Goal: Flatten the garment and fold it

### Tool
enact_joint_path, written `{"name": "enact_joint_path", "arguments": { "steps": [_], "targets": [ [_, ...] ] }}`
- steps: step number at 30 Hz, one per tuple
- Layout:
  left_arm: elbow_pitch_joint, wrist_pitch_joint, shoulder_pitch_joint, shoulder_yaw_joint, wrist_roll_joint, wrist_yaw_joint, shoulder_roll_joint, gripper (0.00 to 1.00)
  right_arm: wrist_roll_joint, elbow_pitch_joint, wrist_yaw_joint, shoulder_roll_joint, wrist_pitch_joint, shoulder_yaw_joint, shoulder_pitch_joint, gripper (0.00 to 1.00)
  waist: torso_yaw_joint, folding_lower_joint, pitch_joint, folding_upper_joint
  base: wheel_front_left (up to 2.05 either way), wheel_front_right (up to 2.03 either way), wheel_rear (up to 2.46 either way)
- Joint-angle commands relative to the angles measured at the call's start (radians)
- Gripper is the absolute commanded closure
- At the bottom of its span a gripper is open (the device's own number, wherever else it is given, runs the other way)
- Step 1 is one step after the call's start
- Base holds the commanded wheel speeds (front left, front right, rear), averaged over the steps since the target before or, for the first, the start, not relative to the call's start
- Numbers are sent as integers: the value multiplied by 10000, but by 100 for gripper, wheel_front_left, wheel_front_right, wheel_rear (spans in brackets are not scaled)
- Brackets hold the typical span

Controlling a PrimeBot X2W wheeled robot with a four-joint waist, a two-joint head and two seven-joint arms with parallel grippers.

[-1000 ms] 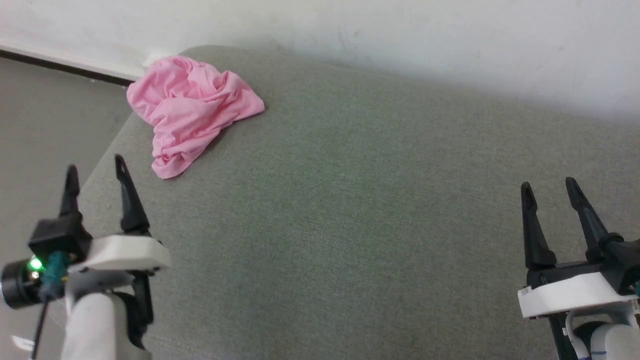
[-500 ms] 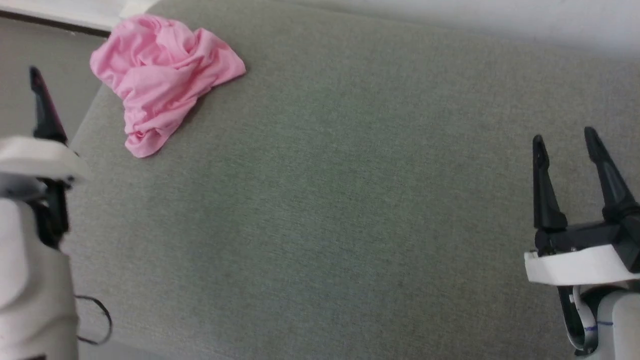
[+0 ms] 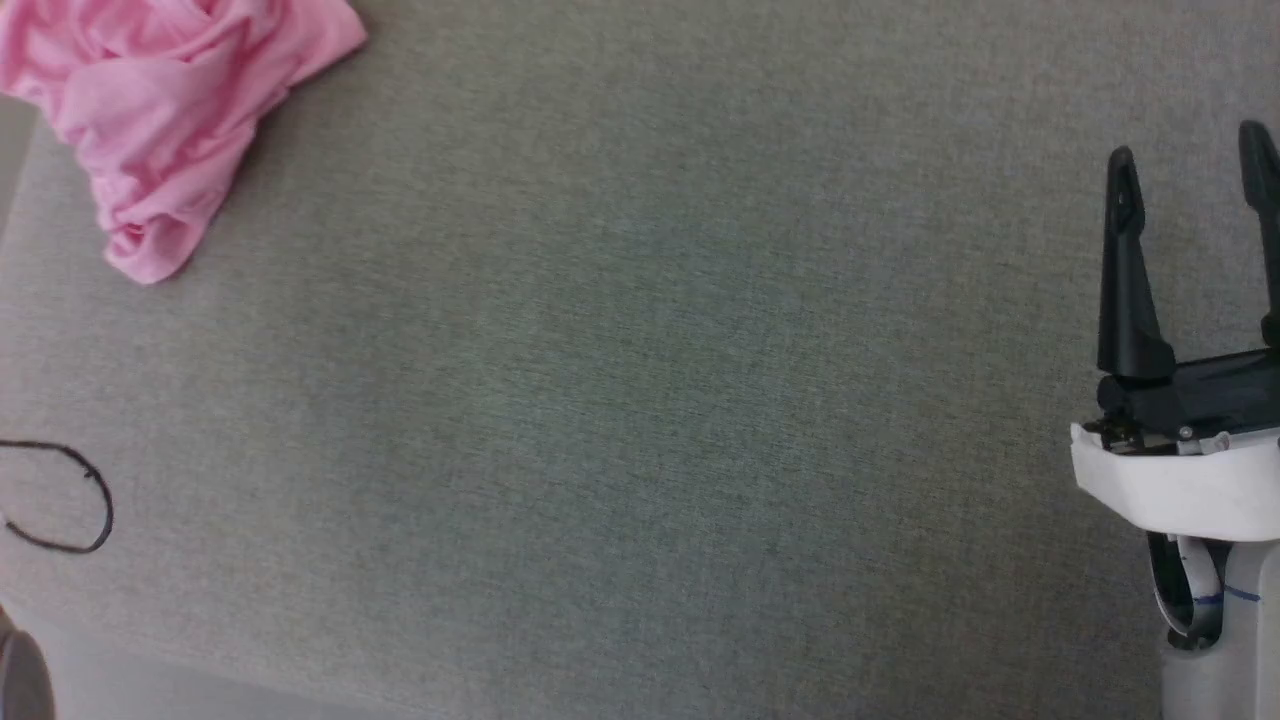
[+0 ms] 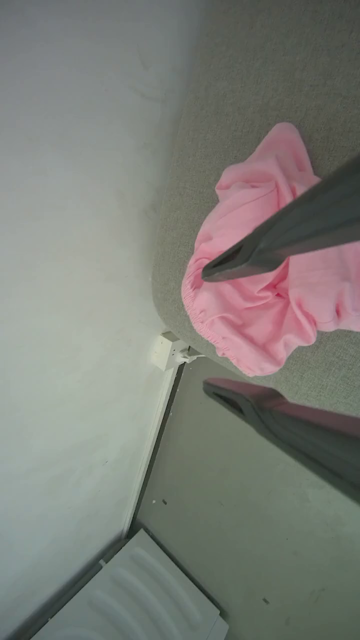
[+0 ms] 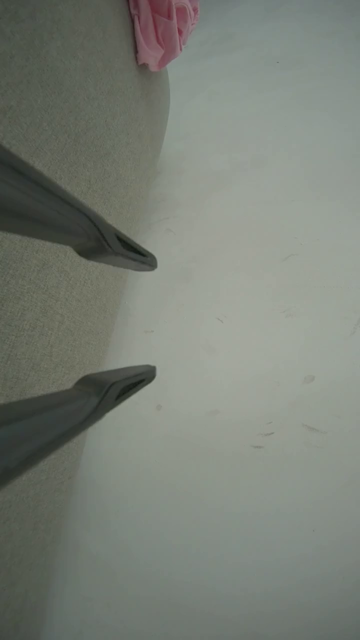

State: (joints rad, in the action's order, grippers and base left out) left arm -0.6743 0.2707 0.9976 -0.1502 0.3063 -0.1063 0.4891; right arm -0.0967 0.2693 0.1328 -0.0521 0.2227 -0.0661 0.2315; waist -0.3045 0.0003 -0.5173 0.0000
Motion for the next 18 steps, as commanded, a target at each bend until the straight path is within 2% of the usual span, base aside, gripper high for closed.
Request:
{"name": "enact_joint_path", "arguments": {
  "steps": [1, 11, 15, 18],
  "targets": [
    [-216, 313, 384, 141, 308, -86, 162, 0, -54, 128, -19, 9, 109, -30, 229, 0, 471, -3, -783, 0, 0, 0, 0],
    [-1266, 3578, 1024, 1438, 3201, -203, 1070, 0, -133, 419, -20, 14, 317, -107, 718, 0, 857, -3, -1864, 0, 0, 0, 0],
    [-1627, 4371, 773, 1914, 4007, -242, 1363, 0, -162, 549, -21, 16, 391, -175, 875, 0, 909, -3, -2191, 0, 0, 0, 0],
    [-1735, 4536, 417, 2357, 4203, -242, 1358, 0, -169, 524, -21, 16, 391, -196, 893, 0, 922, -3, -2224, 0, 0, 0, 0]
  ]
}}
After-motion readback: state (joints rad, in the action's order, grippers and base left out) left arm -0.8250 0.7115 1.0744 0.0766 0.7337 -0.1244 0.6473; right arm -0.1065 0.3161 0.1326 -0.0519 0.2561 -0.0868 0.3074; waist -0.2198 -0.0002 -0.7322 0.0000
